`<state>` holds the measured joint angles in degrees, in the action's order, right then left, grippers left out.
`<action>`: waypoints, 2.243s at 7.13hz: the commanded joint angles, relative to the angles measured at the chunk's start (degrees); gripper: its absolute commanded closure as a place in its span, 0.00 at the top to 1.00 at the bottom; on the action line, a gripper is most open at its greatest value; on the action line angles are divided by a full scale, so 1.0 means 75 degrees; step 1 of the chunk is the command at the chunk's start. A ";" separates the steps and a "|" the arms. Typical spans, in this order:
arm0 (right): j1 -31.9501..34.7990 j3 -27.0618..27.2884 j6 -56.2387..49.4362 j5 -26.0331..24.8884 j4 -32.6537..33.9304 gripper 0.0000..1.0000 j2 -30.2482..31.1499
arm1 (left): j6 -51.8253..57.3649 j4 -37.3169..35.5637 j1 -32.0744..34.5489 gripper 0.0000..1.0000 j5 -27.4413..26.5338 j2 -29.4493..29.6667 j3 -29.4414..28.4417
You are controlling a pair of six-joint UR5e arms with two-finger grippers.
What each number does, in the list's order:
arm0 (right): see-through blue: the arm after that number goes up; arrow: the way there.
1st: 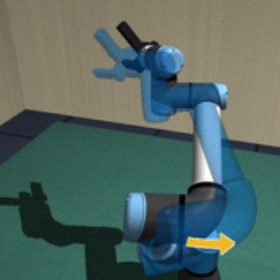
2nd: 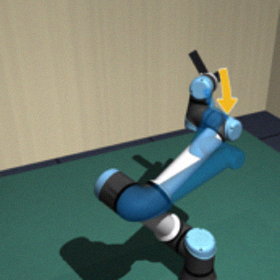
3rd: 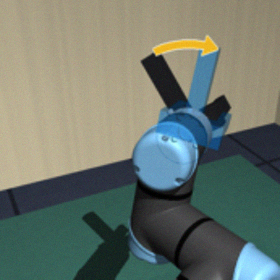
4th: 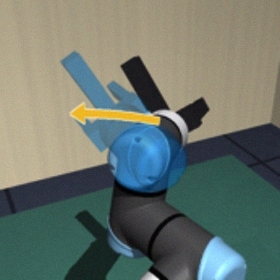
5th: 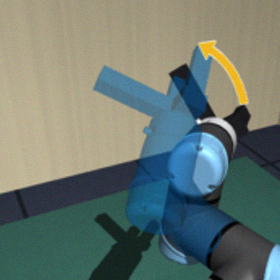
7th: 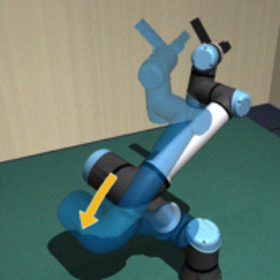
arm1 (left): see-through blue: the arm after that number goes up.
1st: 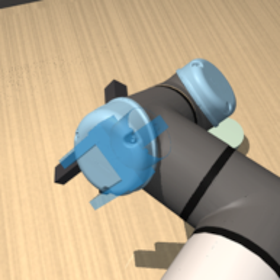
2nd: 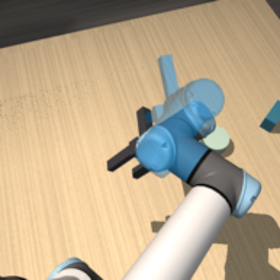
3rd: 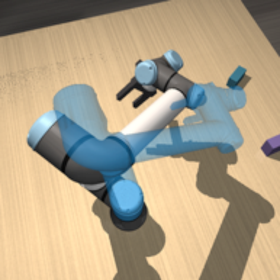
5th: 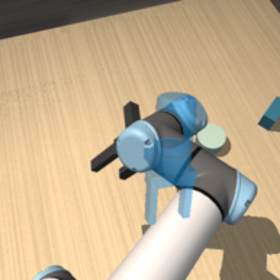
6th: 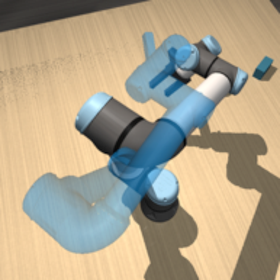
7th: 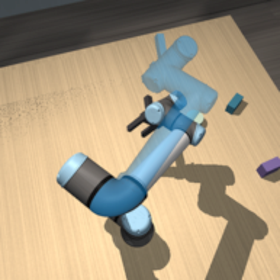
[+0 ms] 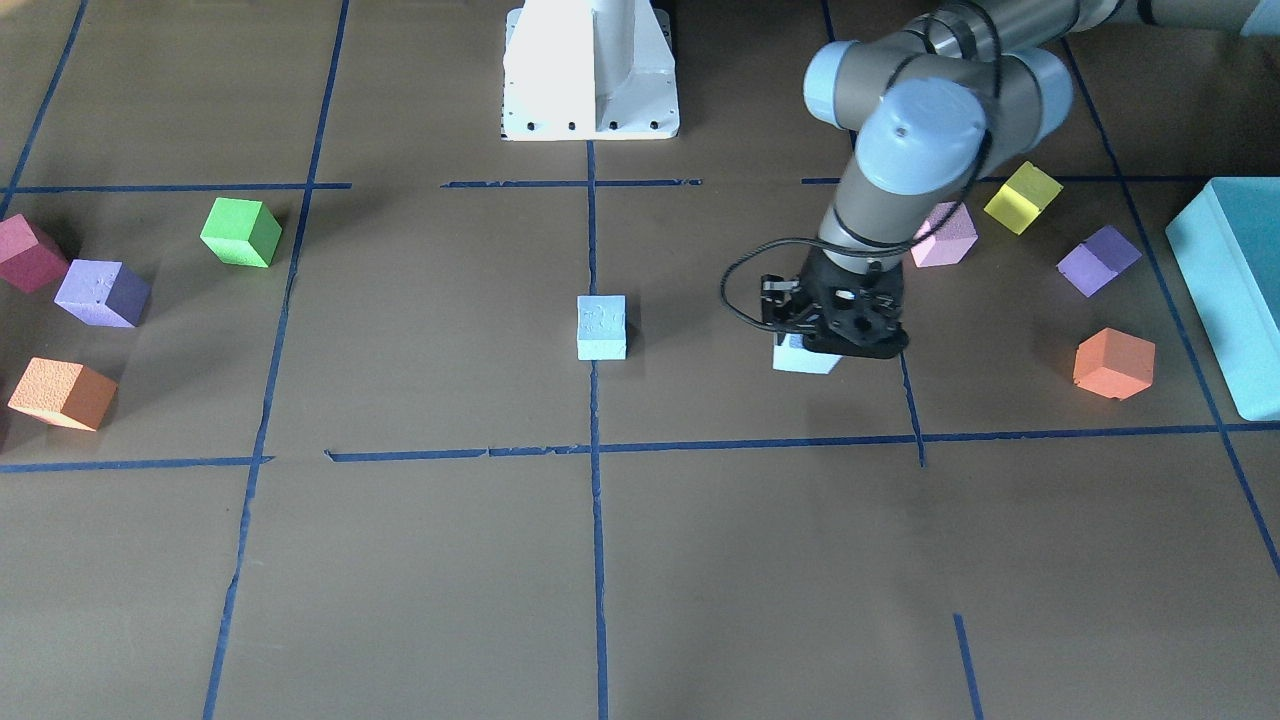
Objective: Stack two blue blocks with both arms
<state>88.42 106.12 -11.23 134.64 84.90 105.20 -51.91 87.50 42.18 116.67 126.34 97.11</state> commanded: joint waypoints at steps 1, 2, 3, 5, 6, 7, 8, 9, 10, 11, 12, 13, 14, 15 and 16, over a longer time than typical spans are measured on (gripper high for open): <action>0.0000 0.0007 0.0009 0.0002 0.0000 1.00 0.0001 | -0.1196 -0.0217 -0.0991 0.15 -0.0727 0.1465 -0.0685; 0.0000 -0.0004 0.0009 0.0002 0.0012 1.00 0.0001 | -0.1814 -0.0159 -0.1436 0.17 -0.1195 0.1970 -0.1212; 0.0000 0.0007 0.0009 0.0013 0.0012 1.00 0.0001 | -0.1960 -0.0159 -0.1637 0.21 -0.1397 0.2114 -0.1415; 0.0000 0.0007 0.0009 0.0013 0.0012 1.00 0.0001 | -0.2218 -0.0147 -0.1942 0.22 -0.1772 0.2081 -0.1463; -0.0012 -0.0004 0.0009 0.0013 0.0012 1.00 0.0001 | -0.2207 -0.0135 -0.1944 0.27 -0.1774 0.2080 -0.1487; 0.0000 -0.0004 0.0009 0.0013 0.0012 1.00 0.0001 | -0.2137 -0.0135 -0.1944 0.44 -0.1774 0.2069 -0.1487; -0.0012 -0.0004 0.0009 0.0013 0.0012 1.00 0.0001 | -0.1870 -0.0135 -0.1944 0.89 -0.1774 0.2057 -0.1487; -0.0012 -0.0004 0.0009 0.0013 0.0024 1.00 0.0001 | -0.1774 -0.0147 -0.1898 1.00 -0.1774 0.2057 -0.1487; -0.0012 -0.0004 0.0009 0.0013 0.0024 1.00 0.0001 | -0.1739 -0.0147 -0.1619 1.00 -0.1716 0.2069 -0.1475; -0.0012 -0.0004 0.0009 0.0013 0.0012 1.00 0.0001 | -0.1727 -0.0193 -0.1430 1.00 -0.1553 0.2069 -0.1383; -0.0012 -0.0004 0.0009 0.0013 0.0012 1.00 0.0001 | -0.1193 -0.0275 -0.0930 1.00 -0.0693 0.2046 -0.1324; -0.0012 -0.0004 0.0009 0.0013 0.0012 1.00 0.0001 | -0.0341 -0.0427 -0.0356 1.00 0.0081 0.1512 -0.0755; -0.0012 -0.0016 0.0020 0.0013 0.0012 1.00 0.0001 | 0.0724 -0.0440 0.0195 1.00 0.0483 0.0497 0.0075; -0.0012 -0.0016 0.0020 0.0013 0.0012 1.00 0.0001 | 0.1581 -0.0428 0.0665 1.00 0.0685 -0.0325 0.0605; -0.0012 -0.0016 0.0032 0.0013 0.0024 1.00 0.0001 | 0.3052 -0.0417 0.1215 1.00 0.0710 -0.1215 0.0993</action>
<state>88.33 106.01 -11.06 134.73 85.01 105.21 -40.62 84.35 46.37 120.75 125.22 100.26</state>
